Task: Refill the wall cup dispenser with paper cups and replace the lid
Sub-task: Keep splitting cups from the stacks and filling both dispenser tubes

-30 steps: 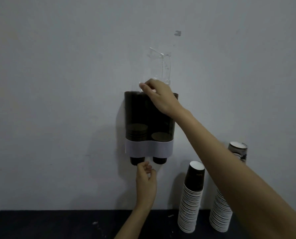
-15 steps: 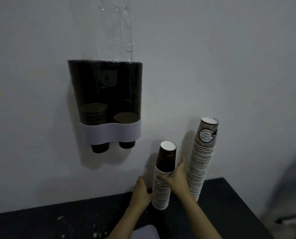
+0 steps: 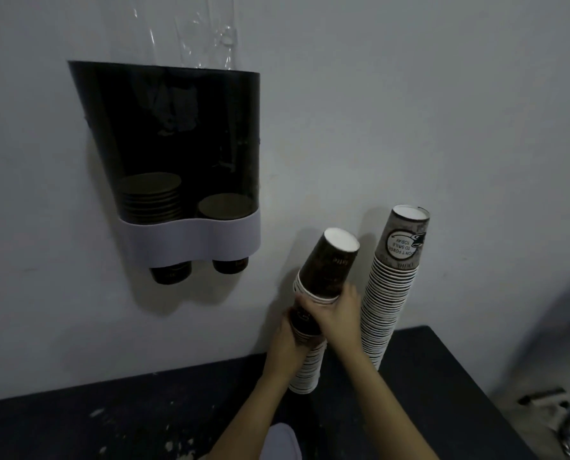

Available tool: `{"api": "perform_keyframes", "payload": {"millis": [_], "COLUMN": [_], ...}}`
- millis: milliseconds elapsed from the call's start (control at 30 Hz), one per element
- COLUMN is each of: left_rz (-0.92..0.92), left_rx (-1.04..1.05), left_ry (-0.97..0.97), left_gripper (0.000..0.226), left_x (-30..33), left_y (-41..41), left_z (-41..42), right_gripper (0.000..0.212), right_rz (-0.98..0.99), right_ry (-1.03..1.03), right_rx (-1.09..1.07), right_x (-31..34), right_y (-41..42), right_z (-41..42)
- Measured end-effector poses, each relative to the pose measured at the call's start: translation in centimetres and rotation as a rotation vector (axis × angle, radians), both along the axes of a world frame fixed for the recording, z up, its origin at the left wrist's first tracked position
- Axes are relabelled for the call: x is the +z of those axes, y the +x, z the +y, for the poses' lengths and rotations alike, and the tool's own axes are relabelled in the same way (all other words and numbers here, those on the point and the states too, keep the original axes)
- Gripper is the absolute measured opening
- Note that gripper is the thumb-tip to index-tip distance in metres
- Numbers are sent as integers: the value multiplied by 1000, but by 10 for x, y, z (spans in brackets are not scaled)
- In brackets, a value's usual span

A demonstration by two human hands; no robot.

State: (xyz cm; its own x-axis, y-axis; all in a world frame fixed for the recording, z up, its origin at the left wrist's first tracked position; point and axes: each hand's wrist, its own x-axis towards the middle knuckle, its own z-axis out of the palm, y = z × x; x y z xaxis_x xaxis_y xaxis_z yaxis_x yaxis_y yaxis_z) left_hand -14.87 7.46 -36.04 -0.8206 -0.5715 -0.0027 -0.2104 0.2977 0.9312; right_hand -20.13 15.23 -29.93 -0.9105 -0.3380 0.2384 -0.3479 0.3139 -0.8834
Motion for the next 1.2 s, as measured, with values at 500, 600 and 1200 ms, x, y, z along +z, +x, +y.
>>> {"api": "perform_keyframes", "payload": {"millis": [500, 600, 1200], "left_rz": [683, 709, 740], "left_rx": [240, 222, 551], "left_ry": [279, 351, 463], "left_gripper": [36, 36, 16], "left_x": [167, 179, 171], "left_y": [69, 85, 171], "left_z": [47, 50, -14], "right_gripper": [75, 72, 71], "right_rz": [282, 188, 531], "right_ry": [626, 285, 43], "right_rx": [189, 255, 374], "right_x": [168, 193, 335], "right_y": [49, 63, 122], "right_z": [72, 72, -137]}}
